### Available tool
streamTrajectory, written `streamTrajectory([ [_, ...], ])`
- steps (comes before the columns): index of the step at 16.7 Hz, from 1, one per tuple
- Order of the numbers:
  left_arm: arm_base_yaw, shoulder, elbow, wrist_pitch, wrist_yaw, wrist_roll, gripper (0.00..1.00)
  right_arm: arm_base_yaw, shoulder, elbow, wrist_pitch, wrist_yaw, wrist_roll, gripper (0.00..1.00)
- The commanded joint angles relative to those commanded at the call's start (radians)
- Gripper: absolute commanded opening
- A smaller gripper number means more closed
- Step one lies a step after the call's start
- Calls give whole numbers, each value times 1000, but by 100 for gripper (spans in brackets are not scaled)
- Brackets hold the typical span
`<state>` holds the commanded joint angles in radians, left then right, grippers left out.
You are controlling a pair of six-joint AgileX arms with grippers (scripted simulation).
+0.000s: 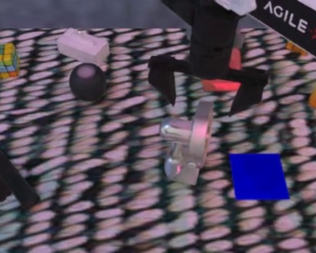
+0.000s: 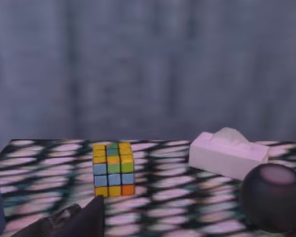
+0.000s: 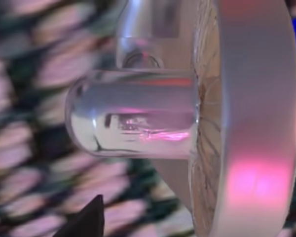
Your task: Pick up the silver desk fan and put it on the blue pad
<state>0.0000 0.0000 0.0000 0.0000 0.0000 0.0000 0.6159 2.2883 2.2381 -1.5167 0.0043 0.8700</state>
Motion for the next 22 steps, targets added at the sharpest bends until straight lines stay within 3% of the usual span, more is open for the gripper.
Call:
streamTrajectory([
  [6, 0, 0, 0, 0, 0, 0, 100, 4, -23, -197, 170, 0, 4, 100],
  [11, 0, 0, 0, 0, 0, 0, 100, 4, -24, -209, 182, 0, 4, 100],
  [22, 0, 0, 0, 0, 0, 0, 100, 4, -24, -209, 182, 0, 4, 17],
])
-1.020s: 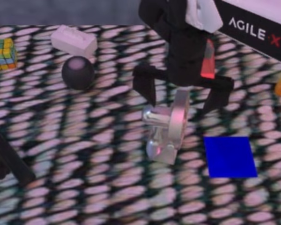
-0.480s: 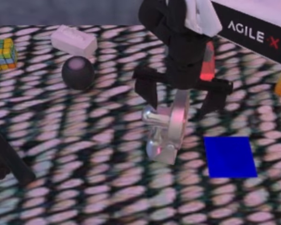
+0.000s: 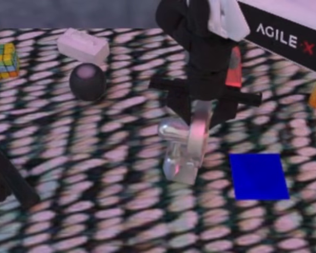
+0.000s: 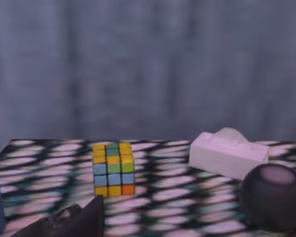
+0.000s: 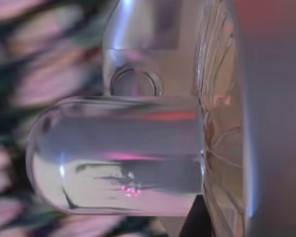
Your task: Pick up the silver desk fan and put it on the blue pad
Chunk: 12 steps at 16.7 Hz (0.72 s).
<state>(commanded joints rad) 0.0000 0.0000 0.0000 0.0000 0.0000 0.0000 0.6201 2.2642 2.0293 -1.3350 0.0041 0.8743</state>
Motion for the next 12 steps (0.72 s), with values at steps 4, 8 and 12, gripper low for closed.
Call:
streamTrajectory([
  [4, 0, 0, 0, 0, 0, 0, 100, 0, 0, 0, 0, 0, 0, 0],
  [8, 0, 0, 0, 0, 0, 0, 100, 0, 0, 0, 0, 0, 0, 0],
  [12, 0, 0, 0, 0, 0, 0, 100, -2, 1, 4, -3, -1, 1, 0],
])
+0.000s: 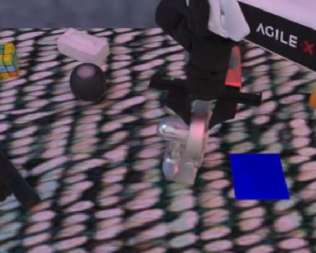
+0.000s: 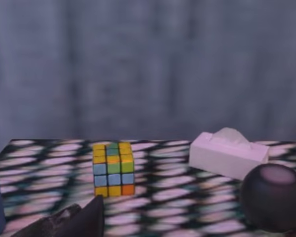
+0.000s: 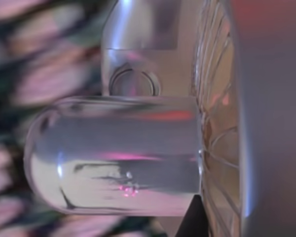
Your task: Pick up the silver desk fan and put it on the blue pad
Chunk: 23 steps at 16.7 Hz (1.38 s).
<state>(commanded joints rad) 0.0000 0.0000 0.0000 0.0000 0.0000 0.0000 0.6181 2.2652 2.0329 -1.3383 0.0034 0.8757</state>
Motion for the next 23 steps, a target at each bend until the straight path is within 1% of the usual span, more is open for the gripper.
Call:
streamTrajectory([
  [2, 0, 0, 0, 0, 0, 0, 100, 1, 6, 39, -36, -2, 2, 0],
  [8, 0, 0, 0, 0, 0, 0, 100, 8, 30, 242, -210, 0, -1, 0],
  [13, 0, 0, 0, 0, 0, 0, 100, 3, 26, 246, -214, 0, 2, 0],
  [15, 0, 0, 0, 0, 0, 0, 100, -2, 13, 225, -212, -1, 35, 0],
  [17, 0, 0, 0, 0, 0, 0, 100, -13, -20, 178, -203, -1, 111, 0],
  [19, 0, 0, 0, 0, 0, 0, 100, -30, -70, 111, -187, -2, 225, 0],
  [23, 0, 0, 0, 0, 0, 0, 100, -72, -206, -63, -140, -2, 538, 0],
])
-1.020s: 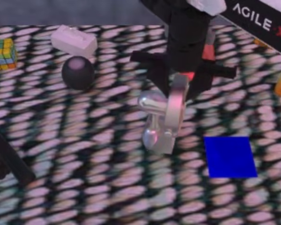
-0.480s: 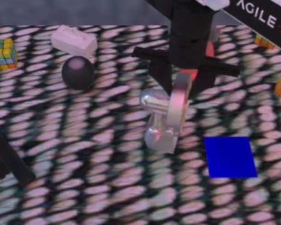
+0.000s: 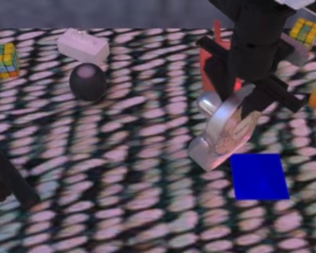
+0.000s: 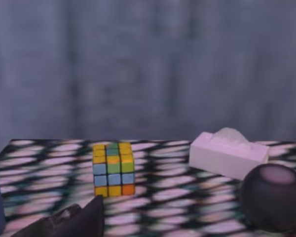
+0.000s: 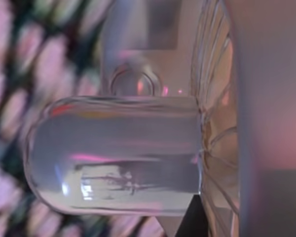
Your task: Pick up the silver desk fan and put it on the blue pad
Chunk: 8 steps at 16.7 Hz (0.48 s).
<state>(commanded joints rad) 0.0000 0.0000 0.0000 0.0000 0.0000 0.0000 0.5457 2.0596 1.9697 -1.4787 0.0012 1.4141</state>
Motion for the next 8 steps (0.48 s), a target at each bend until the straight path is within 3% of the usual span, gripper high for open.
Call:
streamTrajectory([
  [5, 0, 0, 0, 0, 0, 0, 100, -55, -181, -236, 62, 2, 404, 0],
  [8, 0, 0, 0, 0, 0, 0, 100, -80, -260, -345, 89, 3, 555, 0],
])
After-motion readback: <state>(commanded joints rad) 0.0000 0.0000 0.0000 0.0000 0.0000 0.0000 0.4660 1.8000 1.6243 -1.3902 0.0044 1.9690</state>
